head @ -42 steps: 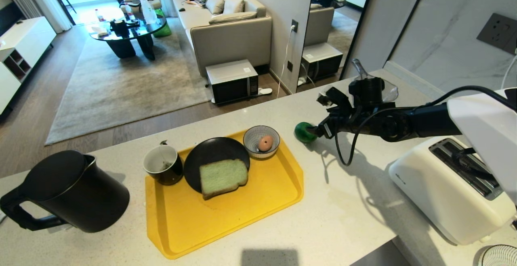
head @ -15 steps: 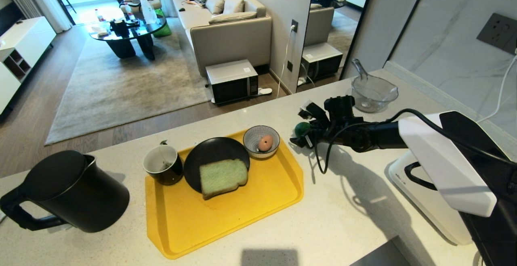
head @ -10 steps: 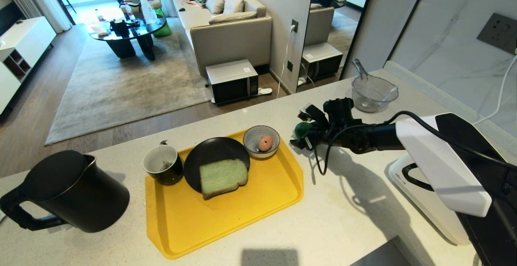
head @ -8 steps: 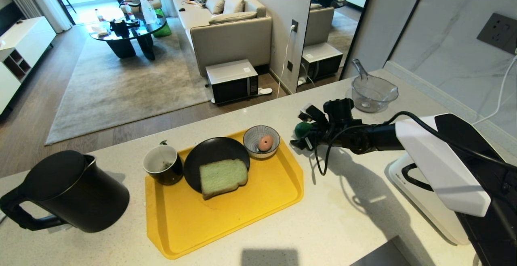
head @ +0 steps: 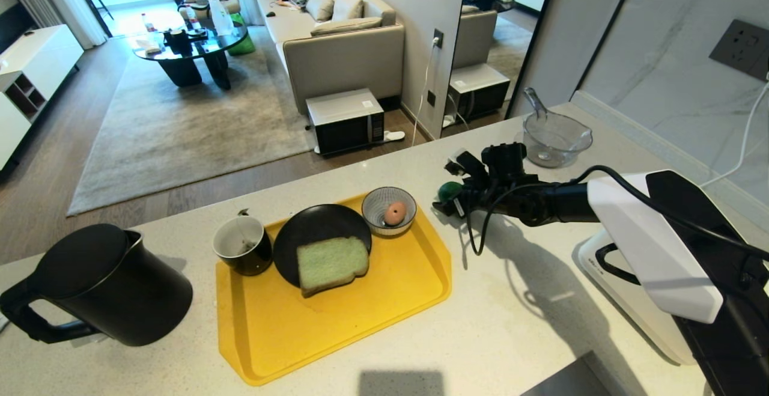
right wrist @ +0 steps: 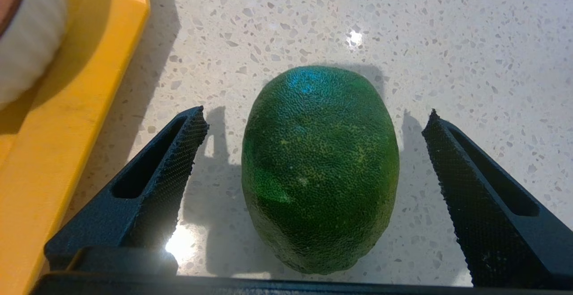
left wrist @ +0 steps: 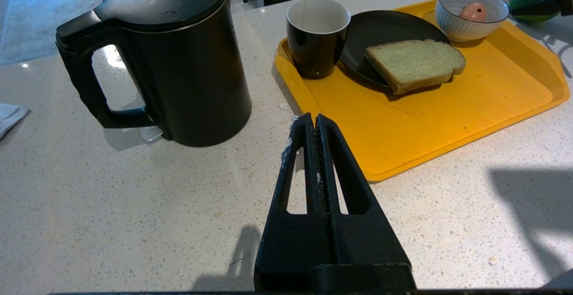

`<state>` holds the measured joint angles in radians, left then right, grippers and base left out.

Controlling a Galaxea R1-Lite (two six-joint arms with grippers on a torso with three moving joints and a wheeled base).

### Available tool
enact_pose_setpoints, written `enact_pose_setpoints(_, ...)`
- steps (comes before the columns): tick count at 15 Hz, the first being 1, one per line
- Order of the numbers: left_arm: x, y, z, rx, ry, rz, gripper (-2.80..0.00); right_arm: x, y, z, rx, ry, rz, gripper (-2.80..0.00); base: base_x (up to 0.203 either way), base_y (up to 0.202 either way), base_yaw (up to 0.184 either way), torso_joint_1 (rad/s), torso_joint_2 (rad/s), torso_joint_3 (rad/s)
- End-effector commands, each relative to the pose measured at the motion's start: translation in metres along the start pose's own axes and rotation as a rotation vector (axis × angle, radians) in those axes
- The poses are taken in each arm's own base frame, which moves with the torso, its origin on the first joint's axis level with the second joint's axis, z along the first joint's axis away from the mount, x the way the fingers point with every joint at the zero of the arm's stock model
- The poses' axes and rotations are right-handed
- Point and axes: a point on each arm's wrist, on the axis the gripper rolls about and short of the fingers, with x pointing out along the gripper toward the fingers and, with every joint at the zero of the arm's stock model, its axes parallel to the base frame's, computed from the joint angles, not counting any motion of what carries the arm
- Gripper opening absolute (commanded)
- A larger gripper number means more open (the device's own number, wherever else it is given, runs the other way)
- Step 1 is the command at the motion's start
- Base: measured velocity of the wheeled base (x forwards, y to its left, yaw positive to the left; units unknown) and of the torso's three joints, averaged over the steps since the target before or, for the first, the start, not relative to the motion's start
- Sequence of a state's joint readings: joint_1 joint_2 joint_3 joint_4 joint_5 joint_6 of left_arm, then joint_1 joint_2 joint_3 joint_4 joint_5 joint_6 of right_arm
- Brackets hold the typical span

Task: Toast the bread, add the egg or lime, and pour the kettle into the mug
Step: Put the fruit on a plate

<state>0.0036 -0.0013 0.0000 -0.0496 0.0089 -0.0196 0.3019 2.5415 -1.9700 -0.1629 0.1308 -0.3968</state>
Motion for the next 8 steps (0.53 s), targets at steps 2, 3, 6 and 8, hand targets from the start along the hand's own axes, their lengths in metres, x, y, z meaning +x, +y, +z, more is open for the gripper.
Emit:
enact_pose_setpoints(2, 0.0009, 0.0001, -0.0042, 0.000, 0.012, 0.001, -2.80, 0.0029, -0.0011, -0.0024, -0.003, 0.001, -0.006, 0.00, 0.000, 0.000, 0.000, 0.000, 0.00, 0.000)
enact_pose_setpoints(3, 0.0009, 0.0001, -0.0042, -0.001, 0.013, 0.000, -2.80, 0.0029, -0.0040, -0.0041, -0.001, 0.003, -0.011, 0.00, 0.000, 0.000, 0.000, 0.000, 0.00, 0.000)
enact_pose_setpoints(6, 0.0009, 0.0001, -0.0042, 0.000, 0.012, 0.000, -2.80, 0.0028, -0.0048, -0.0041, -0.001, 0.003, -0.013, 0.00, 0.000, 0.000, 0.000, 0.000, 0.00, 0.000)
enact_pose_setpoints(8, 0.0009, 0.0001, -0.0042, 0.000, 0.013, 0.000, -2.80, 0.0046, -0.0041, -0.0066, -0.001, 0.007, -0.013, 0.00, 0.000, 0.000, 0.000, 0.000, 0.00, 0.000)
